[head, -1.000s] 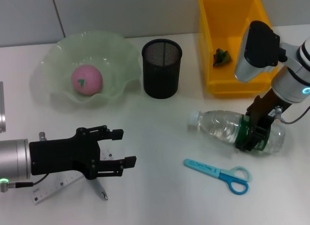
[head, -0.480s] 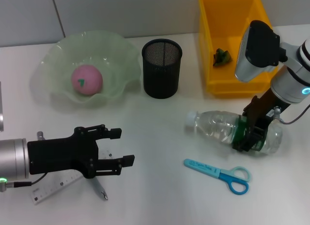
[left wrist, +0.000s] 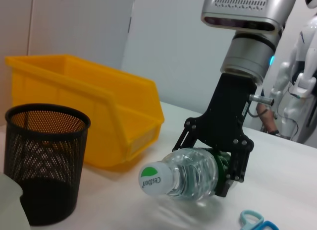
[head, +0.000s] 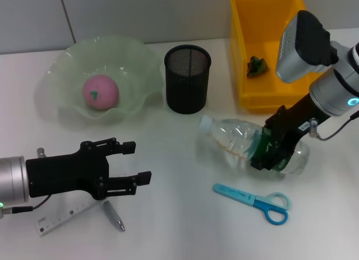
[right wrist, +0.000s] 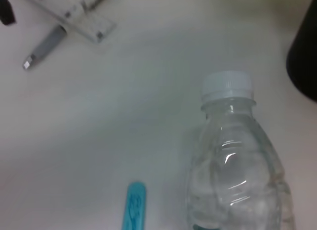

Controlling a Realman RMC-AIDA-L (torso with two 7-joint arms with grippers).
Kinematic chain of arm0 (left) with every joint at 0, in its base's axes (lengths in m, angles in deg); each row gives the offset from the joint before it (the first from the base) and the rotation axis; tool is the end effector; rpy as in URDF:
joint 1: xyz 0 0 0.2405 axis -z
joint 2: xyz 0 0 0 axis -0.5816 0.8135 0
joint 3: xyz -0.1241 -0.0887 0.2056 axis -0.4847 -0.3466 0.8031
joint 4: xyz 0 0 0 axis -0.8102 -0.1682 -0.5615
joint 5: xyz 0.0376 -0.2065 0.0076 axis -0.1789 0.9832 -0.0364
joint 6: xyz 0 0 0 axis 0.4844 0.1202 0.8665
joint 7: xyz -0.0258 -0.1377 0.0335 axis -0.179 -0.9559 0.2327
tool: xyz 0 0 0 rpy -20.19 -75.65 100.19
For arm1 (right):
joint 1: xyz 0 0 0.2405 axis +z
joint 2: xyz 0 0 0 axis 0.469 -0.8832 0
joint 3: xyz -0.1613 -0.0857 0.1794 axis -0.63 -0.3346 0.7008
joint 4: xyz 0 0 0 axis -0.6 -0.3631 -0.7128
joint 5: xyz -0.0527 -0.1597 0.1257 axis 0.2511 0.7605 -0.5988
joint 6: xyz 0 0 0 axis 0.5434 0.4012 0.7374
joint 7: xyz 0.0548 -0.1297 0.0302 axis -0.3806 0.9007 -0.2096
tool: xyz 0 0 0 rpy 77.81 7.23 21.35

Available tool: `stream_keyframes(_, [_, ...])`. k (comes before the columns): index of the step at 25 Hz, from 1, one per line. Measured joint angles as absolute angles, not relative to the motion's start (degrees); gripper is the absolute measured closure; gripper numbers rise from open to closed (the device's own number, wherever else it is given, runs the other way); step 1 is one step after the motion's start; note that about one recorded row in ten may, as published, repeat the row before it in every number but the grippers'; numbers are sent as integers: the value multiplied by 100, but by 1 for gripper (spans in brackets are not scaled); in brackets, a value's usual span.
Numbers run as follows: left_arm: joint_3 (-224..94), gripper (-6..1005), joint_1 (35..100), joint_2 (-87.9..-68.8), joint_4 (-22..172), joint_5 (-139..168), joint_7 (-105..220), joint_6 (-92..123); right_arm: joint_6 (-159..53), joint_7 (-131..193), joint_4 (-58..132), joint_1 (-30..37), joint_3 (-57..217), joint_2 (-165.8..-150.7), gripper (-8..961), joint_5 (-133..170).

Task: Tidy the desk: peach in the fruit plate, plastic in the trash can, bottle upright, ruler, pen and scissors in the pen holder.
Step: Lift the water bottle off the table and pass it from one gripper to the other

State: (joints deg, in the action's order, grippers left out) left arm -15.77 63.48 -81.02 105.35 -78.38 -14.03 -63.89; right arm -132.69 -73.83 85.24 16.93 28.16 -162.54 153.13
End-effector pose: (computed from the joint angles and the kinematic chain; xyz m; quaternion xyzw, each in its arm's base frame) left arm -0.2627 0.3077 -0.0299 -0.9519 -0.1752 -0.2388 0.0792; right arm 0.2189 0.3819 0.0038 -0.9691 0.1740 -0.1601 0.0709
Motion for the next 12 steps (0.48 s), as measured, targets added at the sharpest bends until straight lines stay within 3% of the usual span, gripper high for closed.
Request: stream_keyframes(12, [-1686, 191, 6314, -8143, 10494, -7640, -1482, -6467, -13226, -6704, 8591, 1147, 3308, -16284, 203, 14068])
